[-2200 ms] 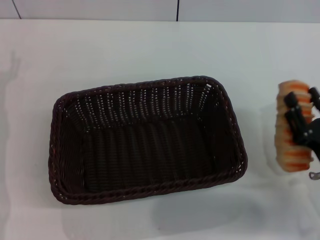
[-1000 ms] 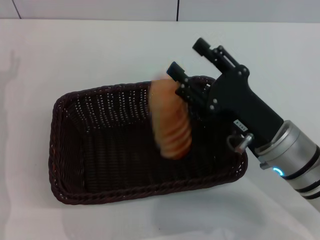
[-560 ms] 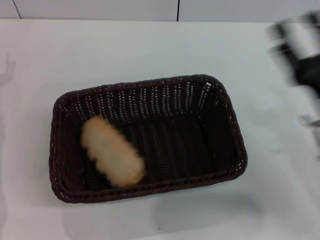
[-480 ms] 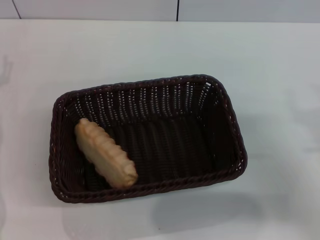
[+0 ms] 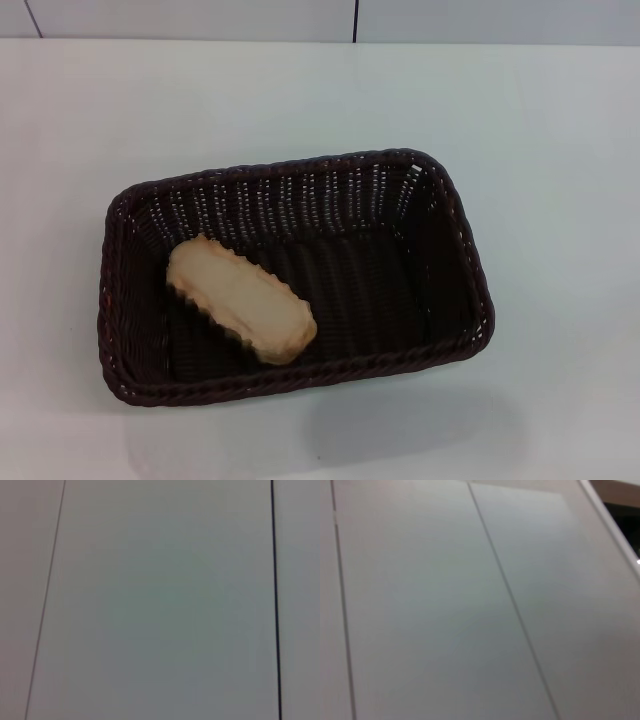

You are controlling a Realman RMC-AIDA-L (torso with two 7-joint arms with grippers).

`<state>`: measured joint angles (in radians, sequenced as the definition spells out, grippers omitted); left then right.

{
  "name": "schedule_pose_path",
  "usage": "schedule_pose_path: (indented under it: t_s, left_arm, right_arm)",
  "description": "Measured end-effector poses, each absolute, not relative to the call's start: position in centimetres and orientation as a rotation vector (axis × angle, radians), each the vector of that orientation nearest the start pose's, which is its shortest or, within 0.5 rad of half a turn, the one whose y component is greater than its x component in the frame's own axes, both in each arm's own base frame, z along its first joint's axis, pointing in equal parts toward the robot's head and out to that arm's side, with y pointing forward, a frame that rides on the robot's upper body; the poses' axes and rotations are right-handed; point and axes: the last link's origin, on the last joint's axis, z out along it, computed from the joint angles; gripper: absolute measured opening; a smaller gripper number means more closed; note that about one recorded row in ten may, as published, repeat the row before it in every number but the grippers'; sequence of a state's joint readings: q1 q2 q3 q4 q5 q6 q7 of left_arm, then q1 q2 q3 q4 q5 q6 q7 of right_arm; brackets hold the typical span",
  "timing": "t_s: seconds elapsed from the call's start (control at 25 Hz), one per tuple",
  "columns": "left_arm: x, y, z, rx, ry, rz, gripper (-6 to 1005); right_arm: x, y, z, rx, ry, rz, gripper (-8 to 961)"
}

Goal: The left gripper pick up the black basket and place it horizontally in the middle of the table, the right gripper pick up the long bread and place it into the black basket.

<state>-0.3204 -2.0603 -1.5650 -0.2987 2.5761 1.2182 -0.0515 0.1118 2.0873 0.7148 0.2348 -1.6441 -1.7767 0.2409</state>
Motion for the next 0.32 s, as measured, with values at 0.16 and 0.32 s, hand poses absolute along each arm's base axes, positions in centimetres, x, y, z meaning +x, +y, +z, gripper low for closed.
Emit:
schedule_pose_path:
  t_s: [0.16,0.32]
  left_arm:
    - [-37.49,31.26,8.23,-1.067,-0.504,-0.652,830]
    - [-37.81,31.03,8.37,-1.040,-0.519,-0.651,830]
  right_arm:
    - [38.53,17.66,7.57,-0.767,0.441,0.844,802]
    - [38.54,17.61,7.53,-0.772,0.441,0.840,802]
